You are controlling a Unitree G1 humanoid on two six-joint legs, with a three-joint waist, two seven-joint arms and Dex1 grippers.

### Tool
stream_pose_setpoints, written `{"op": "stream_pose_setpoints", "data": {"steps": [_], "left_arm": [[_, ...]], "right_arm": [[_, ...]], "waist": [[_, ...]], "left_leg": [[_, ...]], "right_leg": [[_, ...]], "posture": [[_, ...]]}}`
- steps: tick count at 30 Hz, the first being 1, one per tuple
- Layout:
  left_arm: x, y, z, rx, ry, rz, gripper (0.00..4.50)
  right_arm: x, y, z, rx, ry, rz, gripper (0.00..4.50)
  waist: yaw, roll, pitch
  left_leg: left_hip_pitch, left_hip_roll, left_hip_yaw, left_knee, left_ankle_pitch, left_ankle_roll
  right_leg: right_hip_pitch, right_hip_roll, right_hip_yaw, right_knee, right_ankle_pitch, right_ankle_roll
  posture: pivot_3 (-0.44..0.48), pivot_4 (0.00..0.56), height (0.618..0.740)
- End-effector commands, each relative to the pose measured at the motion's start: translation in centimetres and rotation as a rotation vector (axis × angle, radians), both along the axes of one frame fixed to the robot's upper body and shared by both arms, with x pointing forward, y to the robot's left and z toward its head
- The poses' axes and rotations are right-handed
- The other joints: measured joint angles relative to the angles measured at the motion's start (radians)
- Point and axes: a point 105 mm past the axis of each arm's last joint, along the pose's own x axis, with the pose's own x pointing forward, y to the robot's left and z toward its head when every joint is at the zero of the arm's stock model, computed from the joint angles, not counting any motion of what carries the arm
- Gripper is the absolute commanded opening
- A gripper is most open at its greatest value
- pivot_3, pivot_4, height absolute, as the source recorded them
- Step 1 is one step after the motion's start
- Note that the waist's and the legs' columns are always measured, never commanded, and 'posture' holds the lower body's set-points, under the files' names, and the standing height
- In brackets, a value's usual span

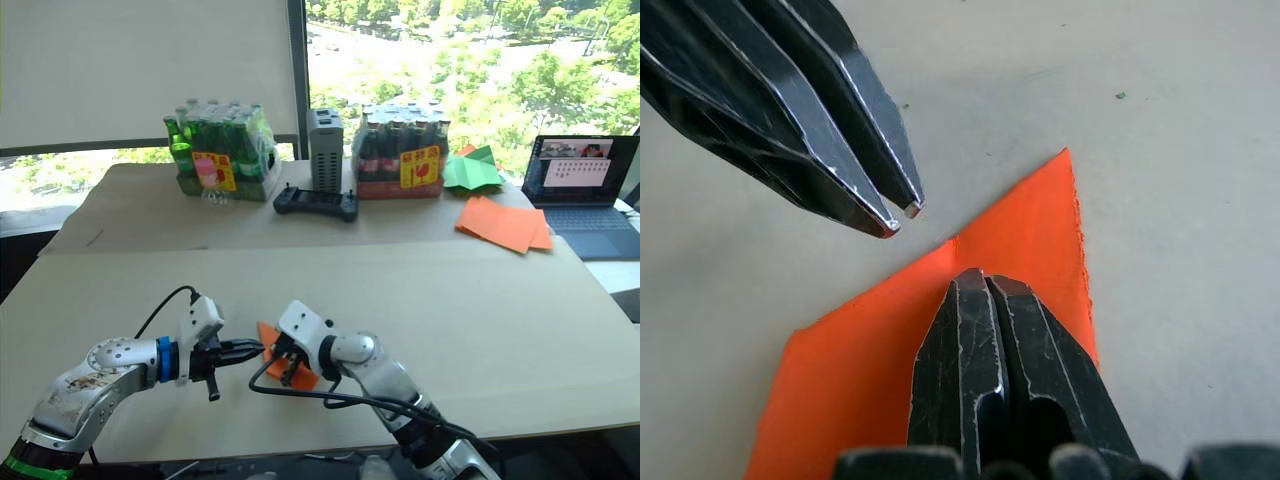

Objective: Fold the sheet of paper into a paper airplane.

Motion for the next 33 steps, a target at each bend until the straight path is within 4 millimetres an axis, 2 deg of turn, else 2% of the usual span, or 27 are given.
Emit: {"op": "stream_pose_setpoints", "data": {"steps": [1, 7, 10, 16, 23, 33], "left_arm": [[-0.8, -0.9, -0.1, -0.018, 0.005, -0.048, 0.28], [-1.1, -1.0, -2.9, 0.043, 0.034, -0.035, 0.28], [-0.3, -0.9, -4.6, 0.114, 0.018, 0.002, 0.28], [-1.5, 0.0, -6.9, 0.221, 0.033, -0.020, 0.28], [-2.0, 0.6, -7.3, 0.240, 0.039, -0.019, 0.28], [-1.7, 0.7, -7.1, 0.252, 0.029, -0.014, 0.28]], "right_arm": [[0.6, -0.6, -0.4, -0.028, 0.007, -0.039, 0.00], [0.7, -0.5, -0.3, -0.027, 0.005, -0.043, 0.00], [0.8, -0.5, 0.0, -0.014, -0.005, -0.042, 0.00], [1.0, 0.0, 0.5, -0.012, -0.036, -0.029, 0.00], [1.8, 0.2, -0.2, -0.055, -0.048, -0.032, 0.00], [1.8, -0.2, -1.6, -0.100, -0.015, -0.042, 0.00]], "waist": [[-0.003, 0.000, 0.000], [-0.005, 0.000, 0.000], [-0.002, 0.000, 0.000], [-0.003, 0.000, 0.000], [-0.007, 0.001, 0.000], [-0.007, 0.002, -0.002]], "left_leg": [[0.000, 0.000, 0.000, 0.000, 0.000, 0.000], [0.000, 0.000, 0.000, 0.000, 0.000, 0.000], [0.000, 0.000, 0.000, 0.000, 0.000, 0.000], [0.001, 0.000, 0.000, 0.000, 0.000, 0.000], [0.002, 0.001, 0.000, 0.000, 0.000, 0.000], [0.003, 0.002, 0.000, 0.000, 0.000, 0.000]], "right_leg": [[0.000, 0.000, 0.000, 0.000, 0.000, 0.000], [-0.001, 0.001, 0.000, 0.001, 0.001, -0.001], [0.000, 0.001, 0.000, 0.000, 0.000, 0.000], [0.000, 0.000, 0.000, 0.000, 0.000, 0.000], [0.001, 0.001, 0.000, 0.001, -0.001, 0.002], [0.002, 0.002, 0.000, 0.001, -0.001, 0.002]], "posture": [[0.000, 0.150, 0.723], [0.000, 0.150, 0.723], [0.000, 0.150, 0.723], [0.000, 0.150, 0.723], [0.000, 0.150, 0.723], [0.000, 0.150, 0.723]]}}
